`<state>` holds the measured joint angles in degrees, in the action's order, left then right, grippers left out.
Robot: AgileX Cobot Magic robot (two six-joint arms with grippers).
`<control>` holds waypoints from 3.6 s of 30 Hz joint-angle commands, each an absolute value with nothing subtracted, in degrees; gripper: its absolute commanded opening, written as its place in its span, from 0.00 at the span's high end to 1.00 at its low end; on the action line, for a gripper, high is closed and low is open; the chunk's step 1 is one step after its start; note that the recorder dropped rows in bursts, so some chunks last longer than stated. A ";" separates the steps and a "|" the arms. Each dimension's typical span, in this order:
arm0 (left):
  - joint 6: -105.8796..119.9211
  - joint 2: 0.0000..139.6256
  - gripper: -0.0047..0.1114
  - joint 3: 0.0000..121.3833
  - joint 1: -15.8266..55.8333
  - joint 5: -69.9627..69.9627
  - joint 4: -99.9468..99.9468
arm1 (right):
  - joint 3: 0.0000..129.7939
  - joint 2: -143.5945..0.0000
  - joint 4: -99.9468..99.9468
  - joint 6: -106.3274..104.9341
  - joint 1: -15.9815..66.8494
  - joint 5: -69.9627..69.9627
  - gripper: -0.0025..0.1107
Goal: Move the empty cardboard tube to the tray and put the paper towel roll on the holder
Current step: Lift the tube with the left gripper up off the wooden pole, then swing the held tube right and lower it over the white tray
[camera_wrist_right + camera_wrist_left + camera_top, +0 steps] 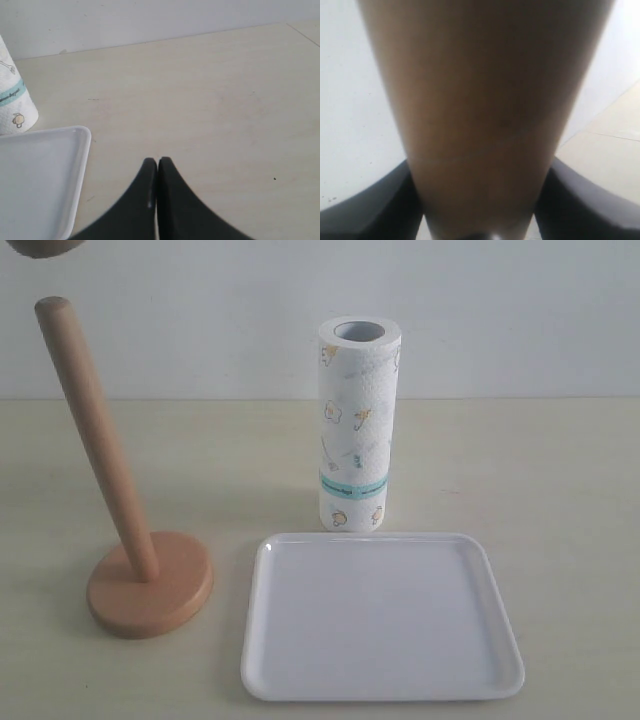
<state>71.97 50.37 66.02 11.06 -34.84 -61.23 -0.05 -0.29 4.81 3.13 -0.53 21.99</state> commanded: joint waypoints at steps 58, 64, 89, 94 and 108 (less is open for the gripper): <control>38.80 94.10 0.92 73.37 48.19 -44.09 2.87 | 0.00 0.00 4.57 3.02 -0.80 21.78 0.98; 37.71 98.87 0.92 75.15 50.39 -44.30 5.15 | 0.00 0.00 4.57 3.02 -0.80 21.78 0.98; 30.82 119.26 0.92 96.58 52.57 -56.43 3.87 | 0.00 0.00 4.57 3.02 -0.80 21.78 0.98; 30.22 122.47 0.92 101.39 52.57 -60.35 3.87 | 0.00 0.00 4.57 3.02 -0.80 21.78 0.98; 35.68 128.36 0.92 105.91 54.24 -64.71 3.84 | 0.00 0.00 4.57 3.02 -0.80 21.78 0.98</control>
